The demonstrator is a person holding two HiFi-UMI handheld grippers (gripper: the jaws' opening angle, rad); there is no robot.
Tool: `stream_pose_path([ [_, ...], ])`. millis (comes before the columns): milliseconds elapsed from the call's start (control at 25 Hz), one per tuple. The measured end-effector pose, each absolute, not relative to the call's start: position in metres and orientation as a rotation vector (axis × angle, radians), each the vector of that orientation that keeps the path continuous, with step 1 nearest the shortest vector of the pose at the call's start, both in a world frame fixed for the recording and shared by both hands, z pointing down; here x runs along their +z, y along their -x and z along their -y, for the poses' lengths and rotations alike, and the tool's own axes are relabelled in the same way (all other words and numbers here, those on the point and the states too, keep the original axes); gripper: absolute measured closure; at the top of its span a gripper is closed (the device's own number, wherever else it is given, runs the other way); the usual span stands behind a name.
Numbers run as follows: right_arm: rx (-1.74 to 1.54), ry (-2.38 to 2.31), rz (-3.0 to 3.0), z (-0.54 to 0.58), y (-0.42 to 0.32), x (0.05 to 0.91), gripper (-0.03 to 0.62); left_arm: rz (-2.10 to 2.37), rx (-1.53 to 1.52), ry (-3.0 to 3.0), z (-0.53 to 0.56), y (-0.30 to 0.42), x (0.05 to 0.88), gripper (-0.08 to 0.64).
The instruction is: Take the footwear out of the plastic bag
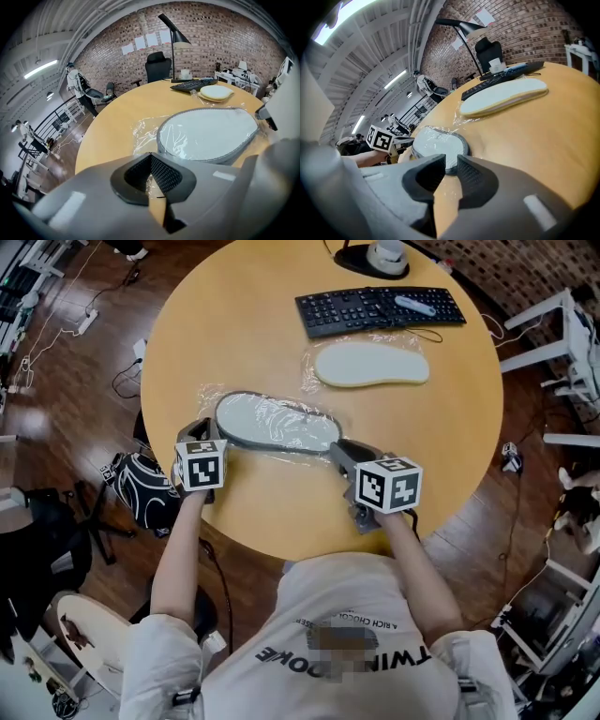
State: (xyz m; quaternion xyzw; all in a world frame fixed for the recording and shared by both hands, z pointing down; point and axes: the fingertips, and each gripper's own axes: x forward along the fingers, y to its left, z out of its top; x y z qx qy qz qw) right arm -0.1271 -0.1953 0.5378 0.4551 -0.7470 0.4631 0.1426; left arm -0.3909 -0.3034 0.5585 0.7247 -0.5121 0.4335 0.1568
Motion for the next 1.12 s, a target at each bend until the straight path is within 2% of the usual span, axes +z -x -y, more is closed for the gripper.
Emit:
stream_pose_path([
  [480,1.528,-1.313,2.122,0.199,0.112,0.548,0.500,1.447,1.295,-2.075,0.302,0.393,0.567,0.554],
  [720,1.706,-1.240,2.126,0.205,0.116,0.554,0.428,1.441,1.289,-2.076,0.302,0.392,0.568,0.554],
  [1120,1.663,-1.063,2.124,0.215,0.125,0.559,0.423,1.422,1.287,-2.083,0.306,0.394,0.568,0.554],
])
